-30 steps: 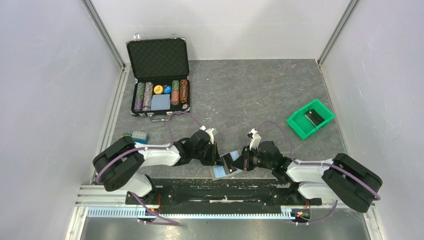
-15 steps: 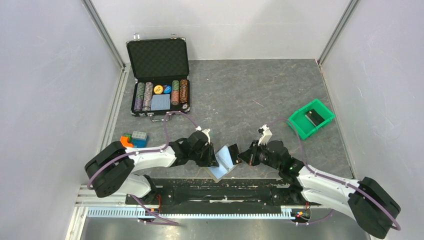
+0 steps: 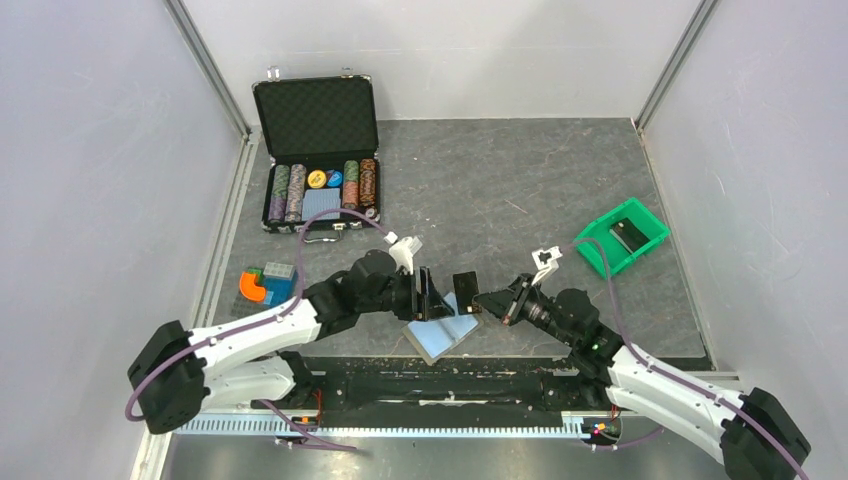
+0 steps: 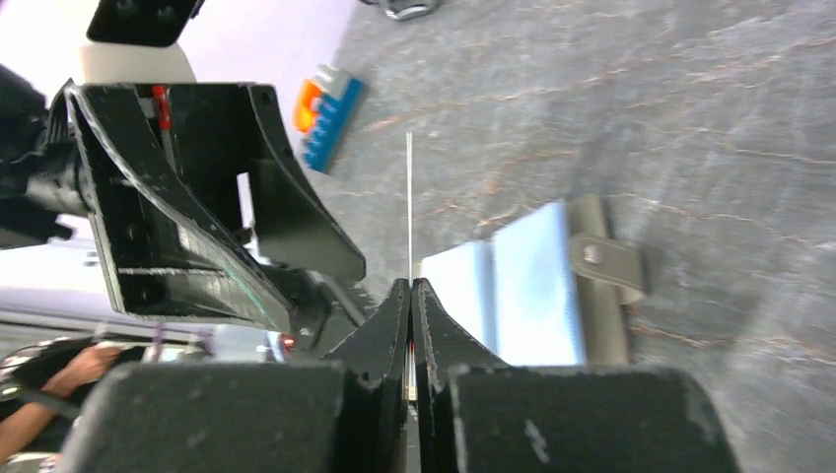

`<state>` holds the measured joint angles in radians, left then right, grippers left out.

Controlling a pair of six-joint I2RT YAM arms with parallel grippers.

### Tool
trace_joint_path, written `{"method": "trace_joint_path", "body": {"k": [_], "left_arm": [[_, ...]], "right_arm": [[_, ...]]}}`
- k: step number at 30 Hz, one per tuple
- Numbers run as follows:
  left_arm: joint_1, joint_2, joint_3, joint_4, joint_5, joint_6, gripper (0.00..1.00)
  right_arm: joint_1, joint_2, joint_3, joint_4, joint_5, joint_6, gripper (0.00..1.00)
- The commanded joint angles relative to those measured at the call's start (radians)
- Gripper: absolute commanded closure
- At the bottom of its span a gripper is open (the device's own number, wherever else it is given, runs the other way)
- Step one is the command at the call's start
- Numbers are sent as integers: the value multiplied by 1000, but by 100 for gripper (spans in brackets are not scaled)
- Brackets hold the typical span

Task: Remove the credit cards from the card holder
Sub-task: Remove the credit card from the card holder.

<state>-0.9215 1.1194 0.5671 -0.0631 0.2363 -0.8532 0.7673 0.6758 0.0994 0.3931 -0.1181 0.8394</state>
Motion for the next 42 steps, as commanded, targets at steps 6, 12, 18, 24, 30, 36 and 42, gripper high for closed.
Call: {"method": "trace_joint_path", "body": {"k": [6, 12, 18, 24, 30, 36, 42], "left_arm": [[-3, -68, 9, 255, 116, -47, 31], [-4, -60, -36, 365, 141, -105, 27], [-3, -75, -70, 480, 168, -150, 34], [-4, -84, -113, 585, 191, -192, 73], [-3, -122, -124, 521, 176, -185, 98], [-2, -190, -95, 255, 241, -50, 98], [-3, -300, -99, 83, 276, 26, 98]], "right_arm": [[-3, -36, -136, 449, -139, 219, 100], [-3, -59, -203, 631, -158, 251, 100], [-3, -52, -201, 624, -169, 252, 100], [-3, -28, -188, 606, -190, 233, 100], [-5, -72, -92, 273, -146, -35, 73], [-6, -83, 182, -188, -109, -384, 54], [-9, -6, 364, -359, -242, -546, 35]]}}
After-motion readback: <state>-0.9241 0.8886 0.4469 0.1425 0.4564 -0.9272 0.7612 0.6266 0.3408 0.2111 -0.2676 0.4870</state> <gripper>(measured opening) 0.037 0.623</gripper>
